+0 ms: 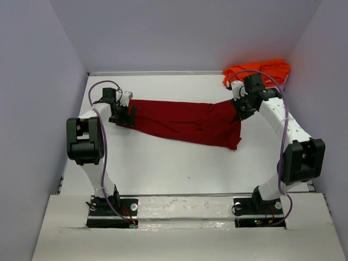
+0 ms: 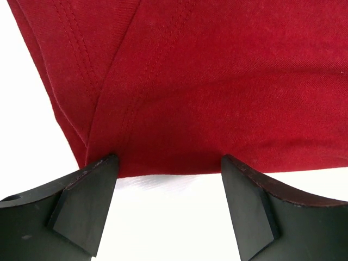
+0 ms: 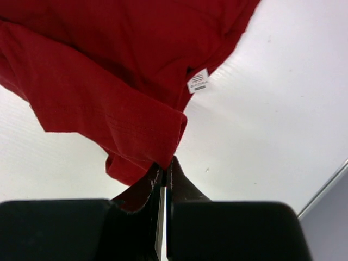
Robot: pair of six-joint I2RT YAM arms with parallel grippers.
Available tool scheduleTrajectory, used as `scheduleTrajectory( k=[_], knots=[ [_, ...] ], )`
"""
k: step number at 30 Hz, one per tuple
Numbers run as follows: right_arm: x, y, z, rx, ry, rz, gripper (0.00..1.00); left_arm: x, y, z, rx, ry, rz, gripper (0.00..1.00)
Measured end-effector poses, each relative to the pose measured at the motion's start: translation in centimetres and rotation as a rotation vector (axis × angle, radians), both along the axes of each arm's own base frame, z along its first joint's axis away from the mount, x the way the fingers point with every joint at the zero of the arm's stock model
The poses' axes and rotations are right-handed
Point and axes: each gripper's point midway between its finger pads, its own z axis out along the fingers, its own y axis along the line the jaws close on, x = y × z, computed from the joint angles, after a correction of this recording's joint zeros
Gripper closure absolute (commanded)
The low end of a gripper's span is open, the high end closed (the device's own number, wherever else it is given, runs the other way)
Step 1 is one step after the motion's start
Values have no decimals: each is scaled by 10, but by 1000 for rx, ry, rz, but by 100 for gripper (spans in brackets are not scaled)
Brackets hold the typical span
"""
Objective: Fold and stack the t-shirts
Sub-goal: Fold the one-third-folded T-shirt at the center of the board.
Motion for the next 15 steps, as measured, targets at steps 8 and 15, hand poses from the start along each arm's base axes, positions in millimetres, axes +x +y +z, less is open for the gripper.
scheduleTrajectory(
  k=[8,15],
  knots=[
    [12,-14,8,-13,-38,-41,100,0,0,0,2,-1,1,11],
    [26,-21,-69,-75,103,-71,84,0,1,0,4,-1,2,11]
  ],
)
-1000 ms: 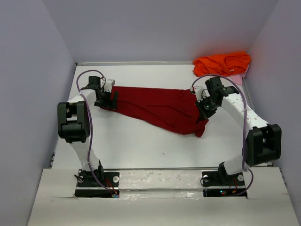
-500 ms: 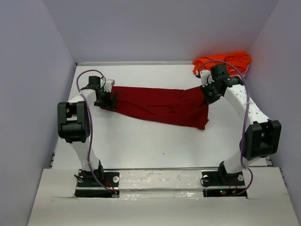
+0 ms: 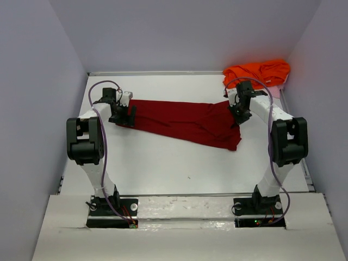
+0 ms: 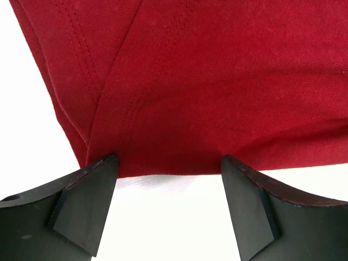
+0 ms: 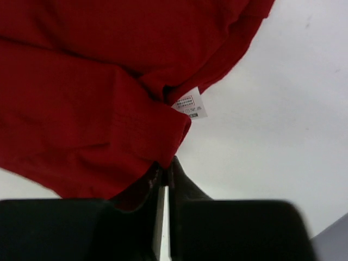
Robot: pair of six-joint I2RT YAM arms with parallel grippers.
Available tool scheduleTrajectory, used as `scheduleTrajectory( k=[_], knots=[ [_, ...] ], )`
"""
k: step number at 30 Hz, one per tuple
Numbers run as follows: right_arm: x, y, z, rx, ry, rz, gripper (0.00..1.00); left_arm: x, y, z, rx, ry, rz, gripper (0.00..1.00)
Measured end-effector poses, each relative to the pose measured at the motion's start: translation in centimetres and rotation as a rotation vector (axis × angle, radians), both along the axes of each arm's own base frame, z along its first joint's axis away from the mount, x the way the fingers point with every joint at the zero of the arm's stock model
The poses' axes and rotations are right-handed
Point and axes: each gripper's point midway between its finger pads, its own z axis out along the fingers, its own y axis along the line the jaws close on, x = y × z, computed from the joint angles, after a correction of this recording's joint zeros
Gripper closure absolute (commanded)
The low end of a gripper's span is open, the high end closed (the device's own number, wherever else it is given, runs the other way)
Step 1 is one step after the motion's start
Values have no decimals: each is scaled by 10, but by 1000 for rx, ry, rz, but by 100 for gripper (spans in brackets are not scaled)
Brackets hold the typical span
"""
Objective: Fold and stack the t-shirts
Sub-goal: Fold the one-third-folded T-shirt at the center of the board.
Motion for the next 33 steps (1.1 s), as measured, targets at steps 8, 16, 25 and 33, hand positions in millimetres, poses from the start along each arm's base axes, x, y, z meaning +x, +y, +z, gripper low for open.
scheduleTrajectory(
  k=[8,16,25,33],
  knots=[
    [3,-6,-31,-43,79,-43,47,1,3,4,10,-10,10,11],
    [35,20,25,104,-48,-42,43,14,16,73,36,-207,63,11],
    [33,53,-1,268,59,-21,44,26,16,86,26,-267,68,11],
    [22,64,-41,321,187,-2,46,20,14,46,11,-169,67,11]
  ],
)
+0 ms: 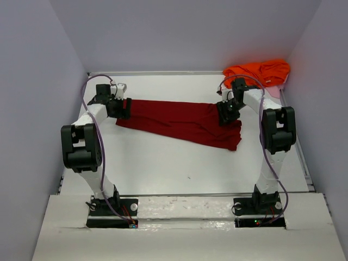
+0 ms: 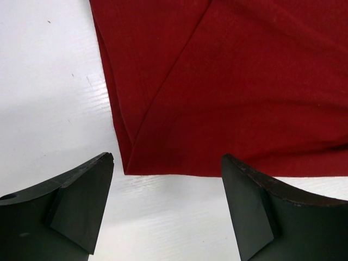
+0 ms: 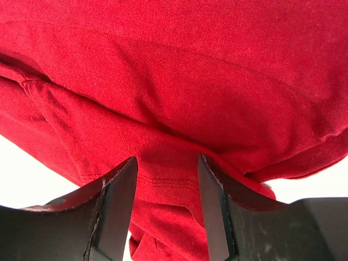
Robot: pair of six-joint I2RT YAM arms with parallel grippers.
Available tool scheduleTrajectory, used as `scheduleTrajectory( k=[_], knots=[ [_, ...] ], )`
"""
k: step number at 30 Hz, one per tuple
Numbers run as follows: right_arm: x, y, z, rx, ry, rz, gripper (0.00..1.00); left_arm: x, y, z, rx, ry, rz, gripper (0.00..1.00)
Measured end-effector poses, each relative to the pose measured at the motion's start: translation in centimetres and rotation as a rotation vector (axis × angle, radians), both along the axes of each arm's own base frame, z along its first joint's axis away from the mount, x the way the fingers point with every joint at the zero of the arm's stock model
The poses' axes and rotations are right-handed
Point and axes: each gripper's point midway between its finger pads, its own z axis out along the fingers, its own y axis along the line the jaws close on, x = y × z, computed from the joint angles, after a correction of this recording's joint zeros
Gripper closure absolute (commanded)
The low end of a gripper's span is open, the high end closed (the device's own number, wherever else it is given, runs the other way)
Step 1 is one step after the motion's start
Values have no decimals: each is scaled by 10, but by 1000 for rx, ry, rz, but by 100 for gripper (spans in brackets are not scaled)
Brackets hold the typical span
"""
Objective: Fold and stack the t-shirts
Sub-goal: Fold the one-third-folded T-shirt at the center of the board.
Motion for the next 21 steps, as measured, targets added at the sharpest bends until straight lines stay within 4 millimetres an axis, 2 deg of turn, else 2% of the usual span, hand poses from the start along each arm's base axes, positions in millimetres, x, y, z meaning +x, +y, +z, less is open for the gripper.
scheduleTrajectory(
  k=[5,14,21],
  knots=[
    [-3,1,-2,5,4,13,48,6,2,-3,1,-25,22,11],
    [-7,1,-5,9,15,24,49,-4,8,-50,16,52,74,13],
    [-10,1,-6,10,15,32,50,4,11,-48,19,20,99,13]
  ],
)
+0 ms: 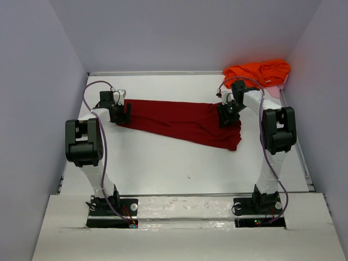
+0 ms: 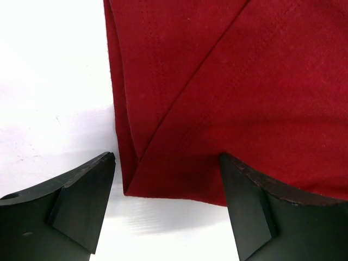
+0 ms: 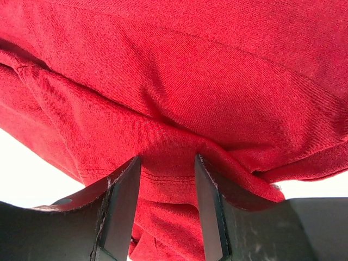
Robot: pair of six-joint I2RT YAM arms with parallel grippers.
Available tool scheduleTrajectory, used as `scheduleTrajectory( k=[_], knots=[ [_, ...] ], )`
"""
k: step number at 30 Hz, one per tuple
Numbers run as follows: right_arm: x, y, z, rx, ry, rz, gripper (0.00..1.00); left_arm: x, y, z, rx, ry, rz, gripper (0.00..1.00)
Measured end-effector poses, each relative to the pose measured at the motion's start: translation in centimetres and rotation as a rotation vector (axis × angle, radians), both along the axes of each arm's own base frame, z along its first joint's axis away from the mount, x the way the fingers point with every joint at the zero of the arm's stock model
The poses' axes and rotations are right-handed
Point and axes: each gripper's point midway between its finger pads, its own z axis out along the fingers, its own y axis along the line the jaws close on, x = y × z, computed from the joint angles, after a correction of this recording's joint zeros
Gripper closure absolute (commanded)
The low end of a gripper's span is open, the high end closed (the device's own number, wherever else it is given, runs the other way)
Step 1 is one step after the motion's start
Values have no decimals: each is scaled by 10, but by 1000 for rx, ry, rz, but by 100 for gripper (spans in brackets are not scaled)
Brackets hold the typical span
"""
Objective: Fold and stack the t-shirts
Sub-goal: Fold the one-third-folded T-shirt at the center of the board.
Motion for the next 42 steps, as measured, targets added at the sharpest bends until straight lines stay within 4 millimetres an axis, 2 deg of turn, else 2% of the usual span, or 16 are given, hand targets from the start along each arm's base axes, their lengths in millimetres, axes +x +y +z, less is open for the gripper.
scheduleTrajectory(
  k=[11,15,19,26,29,37,42],
  knots=[
    [0,0,0,-1,-4,5,51,1,-2,1,-4,-4,-2,12],
    [-1,-1,-2,-6,-3,8,51,6,-8,11,-19,-6,-21,12],
    [-2,-2,-5,-12,0,12,51,19,-12,27,-30,-47,-38,12],
    [-1,-3,-3,-16,-8,13,52,19,-13,28,-30,-52,-48,13],
    [-2,-3,-3,-16,-7,13,52,18,-13,27,-30,-53,-49,15],
    [-2,-4,-2,-17,-12,13,52,16,-13,20,-25,-60,-55,32],
    [-4,-4,-2,-17,-9,13,52,11,-13,10,-22,-41,-56,35]
  ],
)
